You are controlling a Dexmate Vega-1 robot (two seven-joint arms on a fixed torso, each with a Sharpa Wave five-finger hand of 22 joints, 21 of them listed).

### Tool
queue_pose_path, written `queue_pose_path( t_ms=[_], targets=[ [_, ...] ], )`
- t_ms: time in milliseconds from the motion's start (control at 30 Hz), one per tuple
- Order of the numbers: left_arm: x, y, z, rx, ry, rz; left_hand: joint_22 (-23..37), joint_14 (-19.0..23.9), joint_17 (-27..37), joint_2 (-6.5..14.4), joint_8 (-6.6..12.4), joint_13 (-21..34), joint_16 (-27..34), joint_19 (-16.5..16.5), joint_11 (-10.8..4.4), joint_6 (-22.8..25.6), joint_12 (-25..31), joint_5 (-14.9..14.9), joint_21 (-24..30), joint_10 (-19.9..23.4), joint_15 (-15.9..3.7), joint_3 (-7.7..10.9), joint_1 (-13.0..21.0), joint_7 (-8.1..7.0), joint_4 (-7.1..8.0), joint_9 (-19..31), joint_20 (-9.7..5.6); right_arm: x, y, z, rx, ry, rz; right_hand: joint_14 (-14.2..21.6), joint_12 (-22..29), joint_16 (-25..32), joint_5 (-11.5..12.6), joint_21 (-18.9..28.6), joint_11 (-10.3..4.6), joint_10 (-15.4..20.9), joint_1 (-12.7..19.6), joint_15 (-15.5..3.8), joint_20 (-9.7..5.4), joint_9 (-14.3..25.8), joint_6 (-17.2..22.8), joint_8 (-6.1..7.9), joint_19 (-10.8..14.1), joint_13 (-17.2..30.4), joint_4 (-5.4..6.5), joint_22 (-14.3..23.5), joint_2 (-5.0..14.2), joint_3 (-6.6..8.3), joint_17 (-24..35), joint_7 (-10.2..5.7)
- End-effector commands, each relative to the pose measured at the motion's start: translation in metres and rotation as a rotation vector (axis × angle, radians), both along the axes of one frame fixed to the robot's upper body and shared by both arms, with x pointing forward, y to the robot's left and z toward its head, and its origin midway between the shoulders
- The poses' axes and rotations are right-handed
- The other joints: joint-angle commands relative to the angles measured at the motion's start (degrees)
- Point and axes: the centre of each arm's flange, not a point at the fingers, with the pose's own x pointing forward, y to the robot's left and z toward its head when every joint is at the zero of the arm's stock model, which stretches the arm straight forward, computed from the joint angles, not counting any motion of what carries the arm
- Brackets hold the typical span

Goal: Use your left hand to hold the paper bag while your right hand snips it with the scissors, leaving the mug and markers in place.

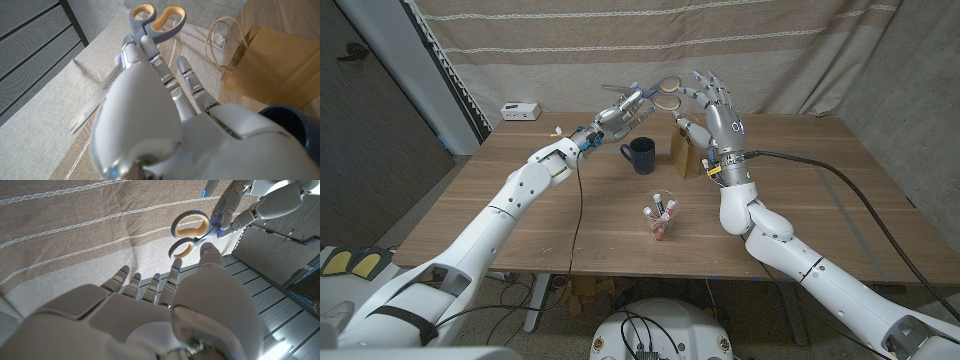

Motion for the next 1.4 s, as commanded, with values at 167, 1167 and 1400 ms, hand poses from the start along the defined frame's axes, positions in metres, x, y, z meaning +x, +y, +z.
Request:
queue_pose_path(
  t_ms=[167,1167,1400],
  targets=[
    [-0.001,-0.001,-0.001,-0.005,0.003,0.002,0.05,0.21,0.08,1.75,0.18,0.3,0.31,-0.03,-1.53,0.0,0.47,0.17,0.56,5.43,0.02,-0.23,-1.04,0.04,0.26,0.15,-5.96,0.0,0.01,0.004,-0.033,-0.018,-0.04,-0.36,0.34,0.05,0.43,0.14,0.18,0.32,0.81,-6.28,0.0,0.24,-0.32,-0.03,0.02,0.32,0.07,0.11,0.0,-0.29,0.08,-0.43],
    [0.0,-0.001,-0.002,-0.004,-0.001,-0.004,-0.09,0.37,0.1,1.76,0.21,0.31,0.35,-0.07,-1.51,0.02,0.59,0.25,0.87,5.52,0.02,-0.25,-1.02,0.08,0.3,0.18,-5.99,-0.001,0.016,0.015,-0.077,-0.043,-0.099,-1.56,0.14,-0.07,0.86,-0.02,0.24,-0.29,0.72,-5.98,-0.3,0.39,0.42,0.03,-0.74,0.33,0.65,0.08,0.04,-0.71,0.15,-0.69],
    [0.001,-0.001,-0.002,-0.007,-0.001,-0.007,-0.1,0.39,0.1,1.75,0.17,0.29,0.35,-0.12,-1.52,-0.09,0.6,0.24,0.99,5.53,0.01,-0.24,-1.02,0.05,0.28,0.19,-6.02,0.001,0.018,0.016,-0.086,-0.032,-0.105,-1.88,0.18,-0.1,0.98,-0.08,0.15,-0.23,0.87,-5.95,-0.5,0.41,0.69,0.07,-1.01,0.33,0.66,0.08,0.04,-0.75,0.14,-0.76]
  ],
)
